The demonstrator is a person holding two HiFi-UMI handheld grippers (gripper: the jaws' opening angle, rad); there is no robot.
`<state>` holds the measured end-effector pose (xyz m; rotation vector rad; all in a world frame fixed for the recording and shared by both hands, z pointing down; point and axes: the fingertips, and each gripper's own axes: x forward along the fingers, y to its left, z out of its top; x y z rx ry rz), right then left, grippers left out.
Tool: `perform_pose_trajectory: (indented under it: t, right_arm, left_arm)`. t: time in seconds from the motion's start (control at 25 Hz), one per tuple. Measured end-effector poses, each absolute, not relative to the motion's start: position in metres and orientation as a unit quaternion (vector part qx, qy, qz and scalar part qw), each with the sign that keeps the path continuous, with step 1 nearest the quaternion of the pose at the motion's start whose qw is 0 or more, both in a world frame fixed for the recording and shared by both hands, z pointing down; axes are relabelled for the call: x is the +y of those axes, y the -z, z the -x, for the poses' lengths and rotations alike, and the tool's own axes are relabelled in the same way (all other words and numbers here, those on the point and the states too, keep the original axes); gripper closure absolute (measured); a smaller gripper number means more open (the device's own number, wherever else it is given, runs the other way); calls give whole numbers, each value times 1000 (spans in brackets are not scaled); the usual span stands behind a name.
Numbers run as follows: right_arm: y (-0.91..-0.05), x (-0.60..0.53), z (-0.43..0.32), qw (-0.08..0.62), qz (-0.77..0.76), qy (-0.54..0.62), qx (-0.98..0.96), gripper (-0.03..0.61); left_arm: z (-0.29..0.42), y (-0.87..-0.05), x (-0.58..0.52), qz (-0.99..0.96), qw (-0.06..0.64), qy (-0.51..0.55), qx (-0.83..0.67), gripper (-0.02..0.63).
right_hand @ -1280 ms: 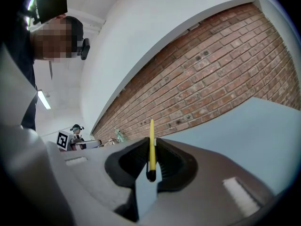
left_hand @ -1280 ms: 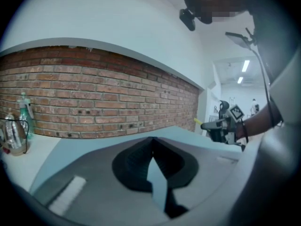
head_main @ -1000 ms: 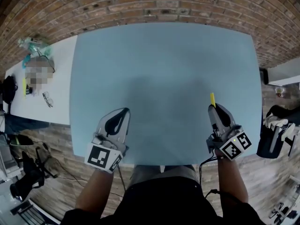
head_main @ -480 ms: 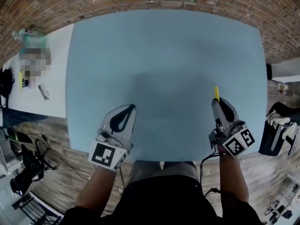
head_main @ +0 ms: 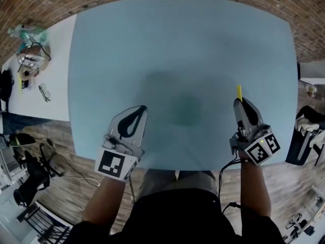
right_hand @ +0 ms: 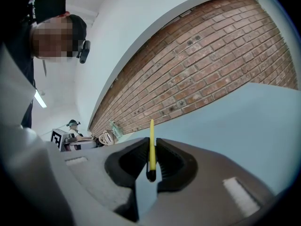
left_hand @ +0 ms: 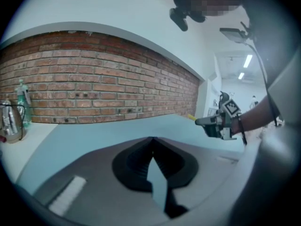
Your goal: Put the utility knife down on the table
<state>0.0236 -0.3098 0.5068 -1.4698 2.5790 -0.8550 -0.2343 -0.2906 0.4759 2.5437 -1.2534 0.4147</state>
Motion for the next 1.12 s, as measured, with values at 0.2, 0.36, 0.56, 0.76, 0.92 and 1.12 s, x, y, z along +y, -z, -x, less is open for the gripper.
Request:
perform_pose_trajectory:
  t: [0.2,0.36,0.56,0.76,0.92,1.12]
  right_arm:
    - [-519,-312,-24,17,478,278,833,531]
    - [-534,-310,-20,-4,479,285,830,531]
    - [-548,-306,-17,-14,475,295,829,531]
    - [-560,-300,-16,-24,468,304,829,531]
    - [-569,-299,-14,-34,468,308,828,531]
    - [-579,-300,-14,-41,467,315,825,531]
  left_arm:
    - [234,-486,-290,-878,138,-150,-433,611]
    - [232,-493,-289,-878,144,-152,-431,611]
    - [229,-502,-288,-878,145,-155,-429,611]
    - [224,-508,-285,-878,153,-156,-427,611]
    - [224,-512,-281,-877,156,-159,-426,611]
    - [225,-516,-278,-875,160,-162,-427,611]
